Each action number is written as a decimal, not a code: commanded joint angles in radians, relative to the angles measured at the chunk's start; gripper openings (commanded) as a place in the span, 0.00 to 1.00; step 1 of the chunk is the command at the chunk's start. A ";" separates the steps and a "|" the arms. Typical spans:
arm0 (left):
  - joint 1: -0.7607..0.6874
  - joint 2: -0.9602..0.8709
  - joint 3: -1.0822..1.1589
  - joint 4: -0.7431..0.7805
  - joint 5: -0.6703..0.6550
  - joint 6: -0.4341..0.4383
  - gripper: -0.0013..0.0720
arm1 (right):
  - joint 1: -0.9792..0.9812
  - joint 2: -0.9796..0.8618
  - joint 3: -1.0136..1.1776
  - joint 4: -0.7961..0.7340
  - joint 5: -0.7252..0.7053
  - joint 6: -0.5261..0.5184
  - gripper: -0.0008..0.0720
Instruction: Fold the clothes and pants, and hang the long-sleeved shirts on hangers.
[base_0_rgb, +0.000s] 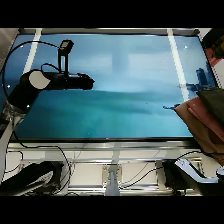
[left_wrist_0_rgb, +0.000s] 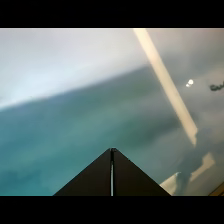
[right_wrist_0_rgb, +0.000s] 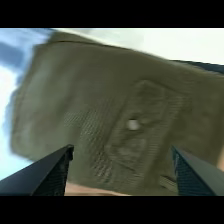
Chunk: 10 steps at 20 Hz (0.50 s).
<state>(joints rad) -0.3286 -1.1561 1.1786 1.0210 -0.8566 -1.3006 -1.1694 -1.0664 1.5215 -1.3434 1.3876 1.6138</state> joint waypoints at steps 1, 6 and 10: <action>0.001 0.000 0.001 0.000 0.000 0.000 0.05 | 0.163 0.000 0.000 0.192 -0.020 -0.180 0.86; 0.001 0.000 0.001 0.000 0.000 0.000 0.05 | 0.779 -0.016 0.000 0.056 -0.049 -0.441 0.76; 0.001 0.000 0.000 0.000 0.001 0.000 0.05 | 1.103 -0.047 0.000 -0.094 -0.214 -0.443 0.12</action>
<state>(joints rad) -0.3286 -1.1561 1.1786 1.0210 -0.8562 -1.3006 -0.2916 -1.0946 1.5215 -1.3312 1.2747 1.2243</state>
